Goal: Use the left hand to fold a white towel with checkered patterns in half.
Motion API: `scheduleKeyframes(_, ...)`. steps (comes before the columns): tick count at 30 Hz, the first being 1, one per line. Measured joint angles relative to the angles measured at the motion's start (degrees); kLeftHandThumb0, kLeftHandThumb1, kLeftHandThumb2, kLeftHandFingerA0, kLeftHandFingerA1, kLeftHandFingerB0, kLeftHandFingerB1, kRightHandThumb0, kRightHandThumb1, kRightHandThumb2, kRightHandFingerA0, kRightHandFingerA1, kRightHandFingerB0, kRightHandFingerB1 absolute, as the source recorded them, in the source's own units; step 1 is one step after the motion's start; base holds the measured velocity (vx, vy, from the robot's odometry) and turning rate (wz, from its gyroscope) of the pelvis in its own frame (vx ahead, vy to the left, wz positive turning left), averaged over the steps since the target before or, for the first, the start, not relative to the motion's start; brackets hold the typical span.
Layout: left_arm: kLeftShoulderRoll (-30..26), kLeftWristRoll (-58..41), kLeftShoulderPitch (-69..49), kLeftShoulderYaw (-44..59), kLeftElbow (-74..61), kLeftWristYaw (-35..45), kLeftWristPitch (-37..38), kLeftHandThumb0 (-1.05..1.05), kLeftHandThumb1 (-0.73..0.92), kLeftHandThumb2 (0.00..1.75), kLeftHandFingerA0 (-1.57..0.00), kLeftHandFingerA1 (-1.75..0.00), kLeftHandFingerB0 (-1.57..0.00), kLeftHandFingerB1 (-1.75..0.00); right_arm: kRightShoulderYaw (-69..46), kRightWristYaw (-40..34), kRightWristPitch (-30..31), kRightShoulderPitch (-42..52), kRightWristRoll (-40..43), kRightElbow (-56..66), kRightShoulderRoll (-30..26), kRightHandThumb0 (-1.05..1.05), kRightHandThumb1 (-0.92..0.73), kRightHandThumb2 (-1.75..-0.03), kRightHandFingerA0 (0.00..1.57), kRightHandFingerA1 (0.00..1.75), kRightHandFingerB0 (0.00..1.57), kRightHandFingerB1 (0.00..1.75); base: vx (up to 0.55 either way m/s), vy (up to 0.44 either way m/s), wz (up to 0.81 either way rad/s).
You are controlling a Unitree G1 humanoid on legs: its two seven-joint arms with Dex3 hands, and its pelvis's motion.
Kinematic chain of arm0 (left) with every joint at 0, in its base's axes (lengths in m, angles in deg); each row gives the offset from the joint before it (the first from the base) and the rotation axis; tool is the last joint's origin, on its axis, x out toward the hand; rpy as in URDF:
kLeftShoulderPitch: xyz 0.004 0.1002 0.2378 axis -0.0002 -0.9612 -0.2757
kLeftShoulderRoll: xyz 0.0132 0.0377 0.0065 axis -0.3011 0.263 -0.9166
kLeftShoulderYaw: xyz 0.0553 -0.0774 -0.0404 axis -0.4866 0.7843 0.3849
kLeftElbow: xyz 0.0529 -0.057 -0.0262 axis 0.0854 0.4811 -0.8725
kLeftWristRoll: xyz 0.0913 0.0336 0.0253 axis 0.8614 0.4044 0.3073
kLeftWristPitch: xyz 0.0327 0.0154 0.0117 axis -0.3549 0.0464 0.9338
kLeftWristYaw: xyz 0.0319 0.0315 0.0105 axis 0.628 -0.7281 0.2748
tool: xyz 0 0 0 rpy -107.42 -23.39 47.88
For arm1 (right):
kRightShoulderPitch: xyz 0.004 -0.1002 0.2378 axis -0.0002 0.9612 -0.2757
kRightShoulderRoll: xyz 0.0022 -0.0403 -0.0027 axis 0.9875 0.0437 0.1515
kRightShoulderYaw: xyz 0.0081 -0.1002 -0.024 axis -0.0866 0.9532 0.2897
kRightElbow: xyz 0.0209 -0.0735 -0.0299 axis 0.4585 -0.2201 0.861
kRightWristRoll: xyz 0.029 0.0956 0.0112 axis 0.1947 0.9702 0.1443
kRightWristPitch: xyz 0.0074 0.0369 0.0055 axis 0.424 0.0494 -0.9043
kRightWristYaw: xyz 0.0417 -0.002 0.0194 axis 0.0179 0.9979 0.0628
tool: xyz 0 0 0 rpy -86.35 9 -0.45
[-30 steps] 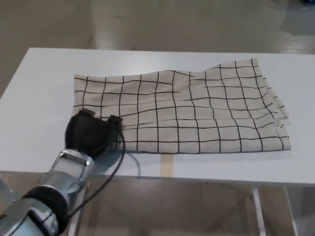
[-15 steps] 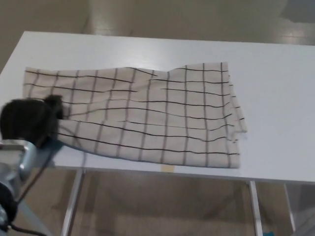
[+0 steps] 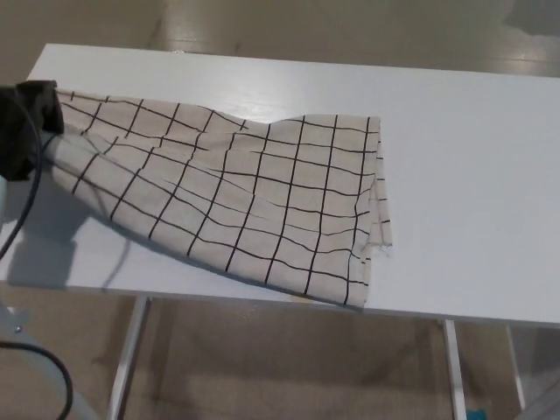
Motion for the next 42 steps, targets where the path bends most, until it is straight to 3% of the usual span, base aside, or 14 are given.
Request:
scheduleKeyframes(2,-0.3,0.3,1.6,-0.3,-0.7,0.1,0.1,-0.31,0.44,0.78,-1.18,-1.45,-0.9,-1.29,0.0,-0.1,0.0,-0.2,0.0,-0.1,0.0,-0.58,-0.65,-0.89,0.13,0.44,0.22,0.44,0.0,0.0,0.0)
scheduleKeyframes(3,-0.3,0.3,2.2,-0.3,-1.2,0.4,0.1,-0.23,0.64,0.55,-0.83,-1.75,-0.5,-1.75,0.0,-0.1,0.0,-0.3,0.0,-0.1,0.0,-0.58,-0.65,-0.89,0.13,0.44,0.22,0.44,0.0,0.0,0.0)
scheduleKeyframes(20,0.6,2.1,1.2,2.4,-33.8,1.9,-0.6,-0.21,0.57,0.57,-0.84,-1.75,-0.96,-1.24,0.1,-1.3,0.0,0.1,-0.7,-0.5,-0.1,-0.58,-0.65,-0.9,0.14,0.44,0.25,0.45,0.0,0.0,0.0)
scheduleKeyframes(22,1.2,3.6,-0.6,1.1,-39.5,2.0,-0.8,-0.17,0.59,0.56,-0.84,-1.75,-0.67,-1.75,0.1,-1.2,0.0,0.7,-0.9,-0.4,0.0,-0.58,-0.65,-0.9,0.14,0.44,0.25,0.45,0.0,0.0,0.0)
scheduleKeyframes(23,1.5,4.8,-1.8,-0.1,-42.6,2.2,-0.7,-0.24,0.55,0.57,-0.83,-1.75,-0.99,-1.17,0.1,-1.2,0.0,1.1,-1.0,-0.3,0.0,-0.58,-0.65,-0.9,0.14,0.44,0.25,0.45,0.0,0.0,0.0)
scheduleKeyframes(30,4.0,10.4,-6.3,-8.5,-50.9,3.6,-0.1,-0.29,0.51,0.56,-0.84,-1.75,-0.99,-1.06,0.3,-1.2,-0.1,3.4,-1.3,-0.1,-0.1,-0.5,-0.8,-0.64,0.31,0.4,0.37,0.34,0.0,0.0,0.0)
scheduleKeyframes(32,4.5,12.1,-7.0,-10.8,-51.7,4.0,0.1,-0.38,0.38,0.71,-1.19,-1.49,-0.94,-1.32,0.2,-1.3,-0.4,3.6,-1.3,-0.3,0.0,-0.5,-0.79,-0.64,0.33,0.42,0.38,0.35,0.0,0.0,0.0)
scheduleKeyframes(33,4.5,12.1,-7.0,-10.8,-51.7,4.0,0.1,-0.28,0.54,0.54,-0.84,-1.75,-0.63,-1.75,0.2,-1.3,-0.4,3.6,-1.3,-0.3,0.0,-0.5,-0.79,-0.64,0.38,0.46,0.42,0.36,0.0,0.0,0.0)
scheduleKeyframes(36,5.5,15.4,-7.9,-16.3,-51.5,5.4,1.0,-0.38,0.39,0.71,-1.13,-1.47,-0.89,-1.32,-0.1,-1.6,-2.1,2.9,-1.3,-2.9,0.5,-0.56,-0.66,-0.98,0.35,0.59,0.37,0.52,0.0,0.0,0.0)
scheduleKeyframes(37,6.0,16.1,-8.4,-18.2,-51.0,6.3,1.4,-0.3,0.55,0.54,-0.73,-1.75,-0.74,-1.37,-0.2,-1.6,-2.6,2.6,-1.2,-3.8,0.6,-0.56,-0.66,-0.98,0.33,0.59,0.38,0.53,0.0,0.0,0.0)
scheduleKeyframes(38,6.4,16.7,-9.0,-20.3,-50.2,7.6,1.8,-0.48,0.52,0.58,-0.66,-1.55,-0.8,-0.52,-0.3,-1.6,-3.1,2.2,-1.1,-4.8,0.7,-0.51,-0.63,-0.97,0.32,0.59,0.39,0.55,0.0,0.0,0.0)
scheduleKeyframes(39,6.9,17.1,-9.6,-21.6,-49.5,8.5,1.9,-0.48,0.52,0.58,-0.66,-1.55,-0.8,-0.52,-0.4,-1.5,-3.4,2.0,-1.0,-5.6,0.8,-0.51,-0.63,-0.97,0.32,0.59,0.39,0.55,0.0,0.0,0.0)
scheduleKeyframes(40,7.4,17.5,-10.3,-22.9,-48.6,9.7,2.1,-0.82,0.49,0.85,0.0,0.0,-0.02,-0.13,-0.6,-1.4,-3.8,1.8,-1.0,-6.3,0.9,-0.46,-0.77,-0.64,0.35,0.51,0.45,0.37,0.0,0.0,0.0)
scheduleKeyframes(42,8.1,17.7,-11.3,-24.1,-47.9,11.2,2.1,-0.87,0.55,0.58,0.0,0.0,0.0,-0.1,-0.6,-1.3,-4.2,1.6,-0.9,-7.1,0.9,-0.45,-0.77,-0.63,0.33,0.5,0.46,0.37,0.0,0.0,0.0)
